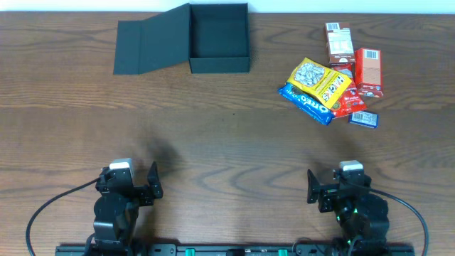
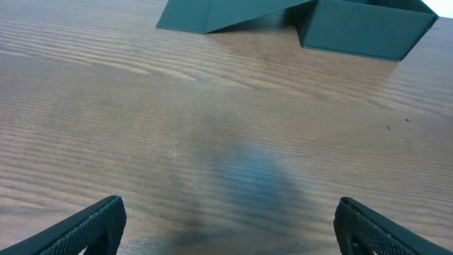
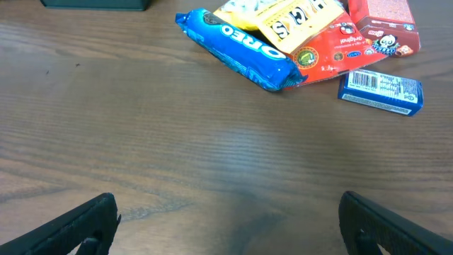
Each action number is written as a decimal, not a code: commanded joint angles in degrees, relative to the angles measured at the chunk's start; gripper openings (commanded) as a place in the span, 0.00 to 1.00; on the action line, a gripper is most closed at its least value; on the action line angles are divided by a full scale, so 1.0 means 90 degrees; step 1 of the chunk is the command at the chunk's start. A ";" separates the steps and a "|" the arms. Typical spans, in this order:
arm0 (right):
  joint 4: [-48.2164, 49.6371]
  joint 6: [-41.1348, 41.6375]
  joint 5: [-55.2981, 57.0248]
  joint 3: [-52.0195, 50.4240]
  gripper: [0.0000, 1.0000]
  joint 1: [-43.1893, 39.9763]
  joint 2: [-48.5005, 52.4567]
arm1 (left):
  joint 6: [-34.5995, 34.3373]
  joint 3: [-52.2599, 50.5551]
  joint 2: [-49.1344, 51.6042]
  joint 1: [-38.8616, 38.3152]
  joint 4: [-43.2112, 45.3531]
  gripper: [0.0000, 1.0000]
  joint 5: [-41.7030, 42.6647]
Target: Pack container
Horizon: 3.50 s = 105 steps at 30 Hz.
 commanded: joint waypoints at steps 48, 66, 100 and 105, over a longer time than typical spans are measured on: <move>-0.0002 -0.0051 0.0095 -0.0049 0.99 -0.0044 -0.0068 | 0.0092 -0.0102 -0.0046 0.0024 0.0019 0.95 -0.0022; 0.1515 0.3883 -0.2120 -0.0046 0.99 -0.0044 -0.0066 | 0.0092 -0.0102 -0.0046 0.0024 0.0019 0.95 -0.0022; 0.0782 0.1309 -0.0957 0.5629 0.99 -0.0046 0.7422 | 0.0092 -0.0102 -0.0046 0.0024 0.0029 0.95 -0.0022; 0.1042 0.1685 0.0476 0.5629 0.99 -0.0114 0.7485 | -0.1076 -0.0102 -0.0046 0.0022 0.0423 0.95 0.1103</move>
